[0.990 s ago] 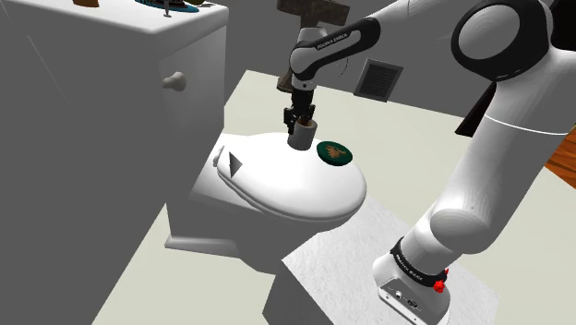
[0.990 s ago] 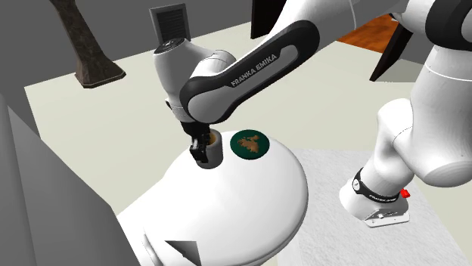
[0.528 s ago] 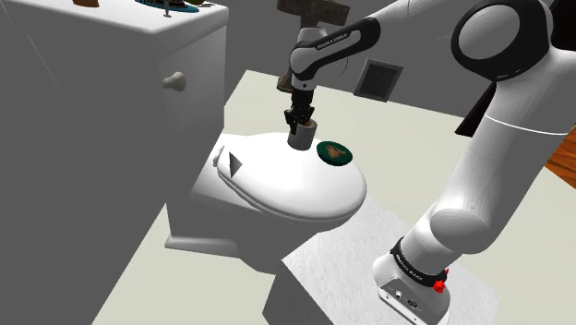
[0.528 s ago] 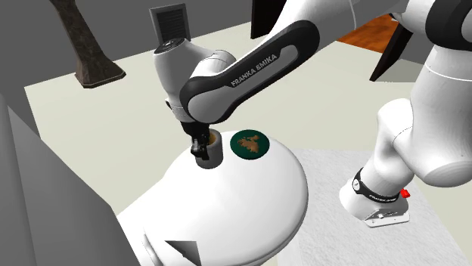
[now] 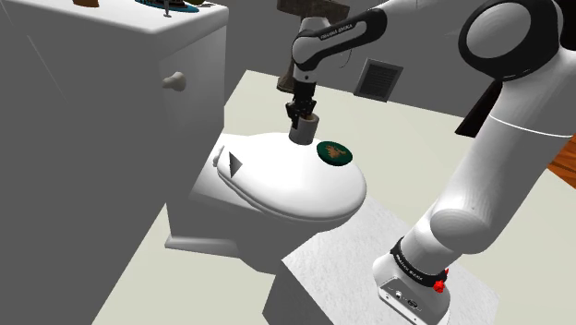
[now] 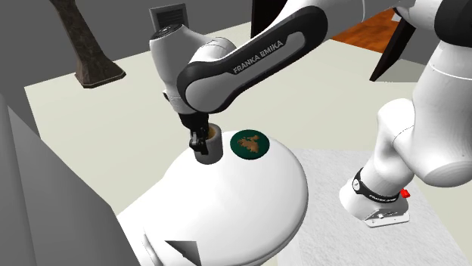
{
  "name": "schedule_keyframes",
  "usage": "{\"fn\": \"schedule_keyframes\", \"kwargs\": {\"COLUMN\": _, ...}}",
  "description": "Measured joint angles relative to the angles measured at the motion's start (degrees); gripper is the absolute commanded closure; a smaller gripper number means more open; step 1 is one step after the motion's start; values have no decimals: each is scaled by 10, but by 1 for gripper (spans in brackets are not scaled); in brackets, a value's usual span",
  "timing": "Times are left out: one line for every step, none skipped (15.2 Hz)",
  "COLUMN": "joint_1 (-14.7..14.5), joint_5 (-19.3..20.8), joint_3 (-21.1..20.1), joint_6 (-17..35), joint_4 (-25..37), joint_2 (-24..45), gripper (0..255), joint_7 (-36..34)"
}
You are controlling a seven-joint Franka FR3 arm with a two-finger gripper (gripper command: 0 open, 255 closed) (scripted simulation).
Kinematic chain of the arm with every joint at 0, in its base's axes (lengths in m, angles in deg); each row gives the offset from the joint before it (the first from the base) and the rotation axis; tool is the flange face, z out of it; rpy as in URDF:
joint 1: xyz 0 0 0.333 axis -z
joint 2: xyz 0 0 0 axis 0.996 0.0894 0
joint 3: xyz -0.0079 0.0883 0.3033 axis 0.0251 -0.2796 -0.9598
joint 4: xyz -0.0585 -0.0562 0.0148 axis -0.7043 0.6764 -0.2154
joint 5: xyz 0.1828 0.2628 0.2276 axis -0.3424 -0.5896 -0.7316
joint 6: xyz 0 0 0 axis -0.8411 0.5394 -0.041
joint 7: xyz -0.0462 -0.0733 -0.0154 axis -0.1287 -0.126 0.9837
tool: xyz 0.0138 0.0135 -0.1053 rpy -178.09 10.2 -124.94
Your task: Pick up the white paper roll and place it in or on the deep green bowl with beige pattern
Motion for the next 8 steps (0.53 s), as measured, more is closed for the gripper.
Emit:
{"fn": "schedule_keyframes", "kwargs": {"joint_1": 0, "joint_5": 0, "joint_3": 0, "joint_6": -6, "joint_4": 4, "joint_2": -2, "gripper": 255, "joint_7": 1}}
{"fn": "schedule_keyframes", "kwargs": {"joint_1": 0, "joint_5": 1, "joint_3": 0, "joint_6": -12, "joint_4": 6, "joint_2": -6, "gripper": 255, "joint_7": 0}}
{"fn": "schedule_keyframes", "kwargs": {"joint_1": 0, "joint_5": 1, "joint_3": 0, "joint_6": -20, "joint_4": 13, "joint_2": -7, "gripper": 255, "joint_7": 0}}
{"fn": "schedule_keyframes", "kwargs": {"joint_1": -1, "joint_5": 1, "joint_3": 0, "joint_6": -27, "joint_4": 16, "joint_2": -11, "gripper": 255, "joint_7": -1}}
{"fn": "schedule_keyframes", "kwargs": {"joint_1": 0, "joint_5": 1, "joint_3": 0, "joint_6": -34, "joint_4": 22, "joint_2": -12, "gripper": 255, "joint_7": 0}}
{"fn": "schedule_keyframes", "kwargs": {"joint_1": 0, "joint_5": 2, "joint_3": 0, "joint_6": -42, "joint_4": 25, "joint_2": -16, "gripper": 255, "joint_7": -1}}
{"fn": "schedule_keyframes", "kwargs": {"joint_1": 0, "joint_5": 2, "joint_3": 0, "joint_6": -49, "joint_4": 31, "joint_2": -18, "gripper": 255, "joint_7": 0}}
{"fn": "schedule_keyframes", "kwargs": {"joint_1": 0, "joint_5": 2, "joint_3": 0, "joint_6": -56, "joint_4": 34, "joint_2": -22, "gripper": 255, "joint_7": -1}}
